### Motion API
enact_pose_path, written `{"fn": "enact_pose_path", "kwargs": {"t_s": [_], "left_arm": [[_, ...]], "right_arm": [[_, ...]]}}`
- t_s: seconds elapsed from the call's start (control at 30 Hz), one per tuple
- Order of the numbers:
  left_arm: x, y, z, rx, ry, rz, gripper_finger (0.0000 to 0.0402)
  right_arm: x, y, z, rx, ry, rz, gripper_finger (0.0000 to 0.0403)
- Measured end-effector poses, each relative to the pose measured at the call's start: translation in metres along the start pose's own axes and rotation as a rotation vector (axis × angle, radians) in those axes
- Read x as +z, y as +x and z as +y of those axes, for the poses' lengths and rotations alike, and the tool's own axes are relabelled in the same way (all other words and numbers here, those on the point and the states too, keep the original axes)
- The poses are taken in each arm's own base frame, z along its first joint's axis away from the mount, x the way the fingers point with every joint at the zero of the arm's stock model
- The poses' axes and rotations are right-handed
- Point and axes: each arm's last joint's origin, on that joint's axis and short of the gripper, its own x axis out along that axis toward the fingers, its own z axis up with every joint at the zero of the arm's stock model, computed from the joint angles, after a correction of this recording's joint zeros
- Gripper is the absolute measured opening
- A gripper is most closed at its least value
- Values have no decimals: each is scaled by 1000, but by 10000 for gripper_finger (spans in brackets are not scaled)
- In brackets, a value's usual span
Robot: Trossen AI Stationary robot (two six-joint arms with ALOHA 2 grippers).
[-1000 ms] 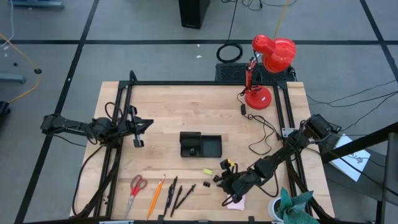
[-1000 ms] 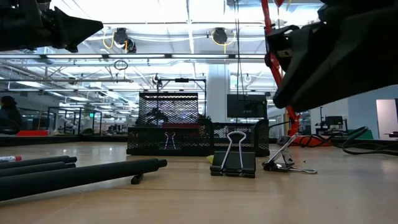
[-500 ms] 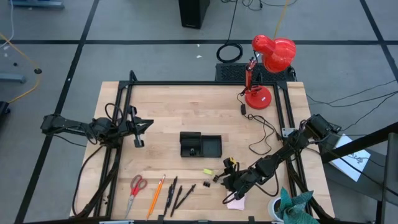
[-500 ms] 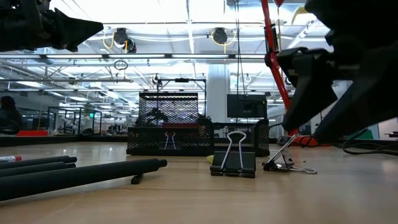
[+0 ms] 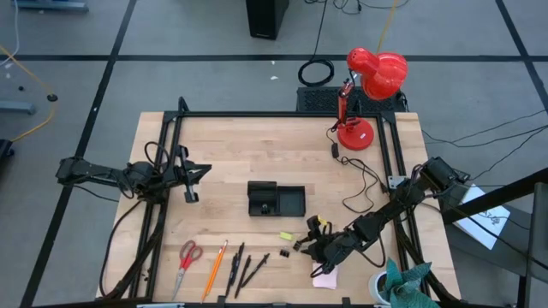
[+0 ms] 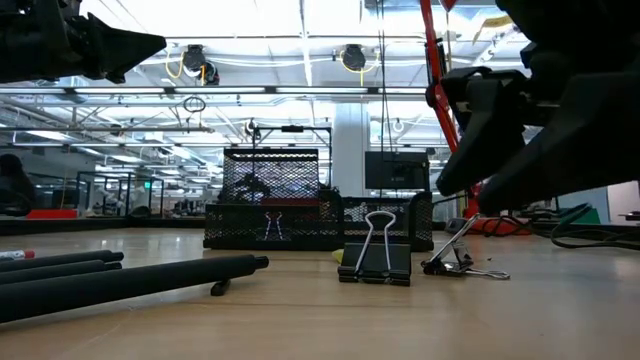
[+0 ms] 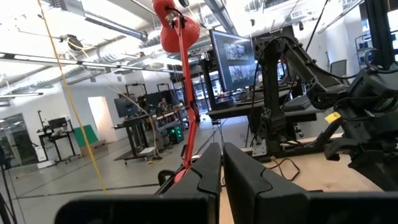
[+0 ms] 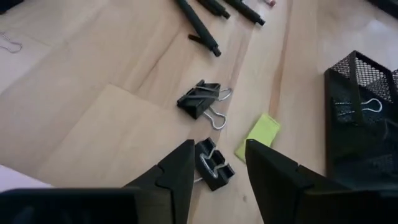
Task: Pick and place office supplies into organizer
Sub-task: Put the black binder clip into the mesh desk organizer
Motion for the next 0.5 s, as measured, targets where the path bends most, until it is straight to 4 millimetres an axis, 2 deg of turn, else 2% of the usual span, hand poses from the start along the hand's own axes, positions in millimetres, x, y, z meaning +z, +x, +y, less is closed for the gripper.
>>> {"fn": "enact_pose_path", "kwargs": {"t_s": [0.3, 0.5], "left_arm": [[0, 0, 0, 0, -1, -1, 26], [0, 0, 0, 0, -1, -1, 26]], "right_arm": [[-11, 17, 4, -7, -45, 13, 134], [-9, 18, 3, -14, -56, -1, 133]]}}
